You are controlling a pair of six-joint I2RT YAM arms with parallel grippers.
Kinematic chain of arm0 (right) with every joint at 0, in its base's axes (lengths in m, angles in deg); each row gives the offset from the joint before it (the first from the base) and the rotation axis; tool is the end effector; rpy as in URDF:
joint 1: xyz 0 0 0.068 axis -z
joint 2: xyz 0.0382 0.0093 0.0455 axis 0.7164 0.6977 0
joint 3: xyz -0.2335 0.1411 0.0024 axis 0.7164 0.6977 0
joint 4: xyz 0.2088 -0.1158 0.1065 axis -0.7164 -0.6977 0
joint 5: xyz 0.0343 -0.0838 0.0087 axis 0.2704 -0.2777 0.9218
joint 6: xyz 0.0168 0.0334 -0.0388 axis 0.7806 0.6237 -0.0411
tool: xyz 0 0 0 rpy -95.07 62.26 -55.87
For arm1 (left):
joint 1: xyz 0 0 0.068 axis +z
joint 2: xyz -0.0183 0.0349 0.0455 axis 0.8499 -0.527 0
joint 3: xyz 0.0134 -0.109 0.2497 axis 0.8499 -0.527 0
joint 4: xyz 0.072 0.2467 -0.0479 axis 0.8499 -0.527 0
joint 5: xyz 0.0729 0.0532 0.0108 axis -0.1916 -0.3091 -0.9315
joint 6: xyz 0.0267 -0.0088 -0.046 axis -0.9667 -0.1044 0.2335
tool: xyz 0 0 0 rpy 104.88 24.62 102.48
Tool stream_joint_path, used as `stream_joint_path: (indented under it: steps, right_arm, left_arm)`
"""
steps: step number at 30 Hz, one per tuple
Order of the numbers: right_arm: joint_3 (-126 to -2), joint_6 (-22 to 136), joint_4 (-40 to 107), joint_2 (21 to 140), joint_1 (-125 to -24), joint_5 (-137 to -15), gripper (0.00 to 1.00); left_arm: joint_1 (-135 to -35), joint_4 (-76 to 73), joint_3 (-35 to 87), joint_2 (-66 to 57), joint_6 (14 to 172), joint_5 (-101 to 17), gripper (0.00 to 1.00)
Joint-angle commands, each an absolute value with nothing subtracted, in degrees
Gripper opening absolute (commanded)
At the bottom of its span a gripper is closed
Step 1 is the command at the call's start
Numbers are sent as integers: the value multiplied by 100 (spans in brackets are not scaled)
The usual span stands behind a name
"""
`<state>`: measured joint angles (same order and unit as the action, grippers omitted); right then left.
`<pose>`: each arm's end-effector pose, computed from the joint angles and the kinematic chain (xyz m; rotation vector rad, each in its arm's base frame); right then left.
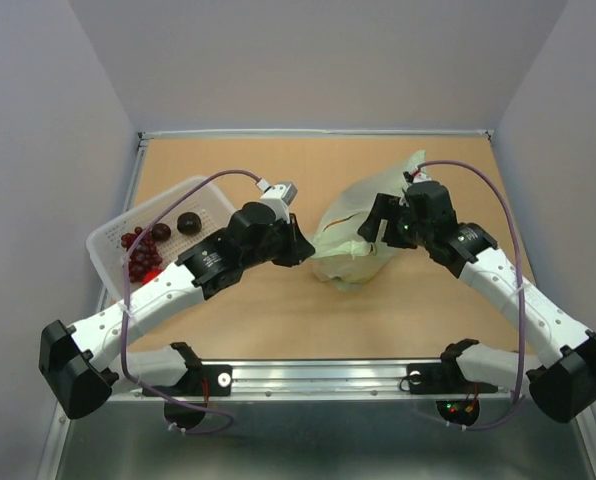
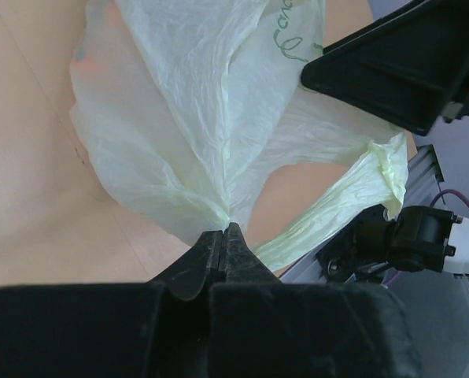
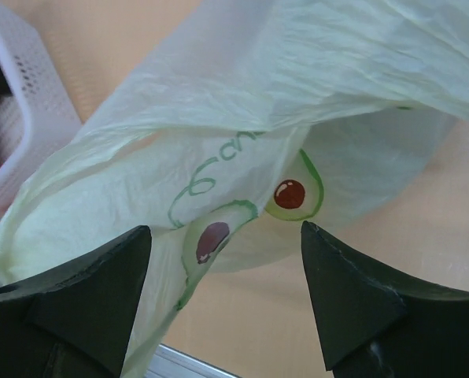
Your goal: Untie the knot of the plastic bag and take out the fruit
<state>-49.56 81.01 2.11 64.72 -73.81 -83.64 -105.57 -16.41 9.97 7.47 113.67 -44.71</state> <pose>0.2178 0.1161 0.3321 0.0489 2.2568 0.5703 0.1709 -0.1906 0.3405 0.3352 2.0344 -0.9937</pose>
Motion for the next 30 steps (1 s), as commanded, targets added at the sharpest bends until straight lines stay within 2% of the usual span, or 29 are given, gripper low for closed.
stream_joint_path:
  steps: [1, 6, 7, 9, 10, 11, 12, 13, 15, 17, 20, 22, 30]
  right_arm:
    - [-4303, 8892, 1186, 6231, -7379, -9050, 81]
    - [-3653, 9033, 1537, 6109, -7388, -9445, 54]
    - [-3556, 8911, 1590, 6065, -7380, -9472, 37]
    - [-3440, 8787, 1661, 5924, -7379, -9437, 18]
    - [-3336, 8717, 1696, 5828, -7379, -9463, 0]
    - [-3291, 8673, 1705, 5827, -7379, -9463, 0]
    - [-3213, 8611, 1749, 5731, -7371, -9454, 0]
    - [-3186, 8411, 1775, 5634, -7379, -9359, 0]
    - [-3124, 8216, 1784, 5538, -7379, -9245, 1]
    - [-3028, 7996, 1784, 5467, -7379, -9095, 1]
    - [-2896, 7969, 1802, 5309, -7379, -8892, 0]
    - [-2852, 7960, 1802, 5256, -7379, -8857, 0]
    - [-2746, 7908, 1819, 4983, -7379, -8769, 0]
  left_arm:
    - [-10811, -1278, 899, 798, 11609, -4662, 0]
    - [-11005, -1059, 329, 1104, 12075, -4952, 0]
    - [-11014, -980, 49, 1184, 12145, -5117, 0]
    - [-11032, -848, -208, 1325, 12304, -5120, 0]
    - [-11049, -743, -383, 1438, 12278, -5093, 0]
    - [-11058, -724, -437, 1466, 12226, -5067, 0]
    - [-11058, -741, -464, 1536, 12095, -5049, 5]
    - [-11058, -855, -438, 1588, 11806, -5110, 22]
    - [-11058, -1039, -272, 1615, 11351, -5276, 41]
    - [-11058, -1189, 194, 1572, 10848, -5435, 67]
    - [-11049, -1400, 932, 1247, 9968, -5524, 88]
    - [-11049, -1559, 1318, 817, 9502, -5585, 93]
    - [-11049, -1585, 3068, -1063, 8350, -5146, 93]
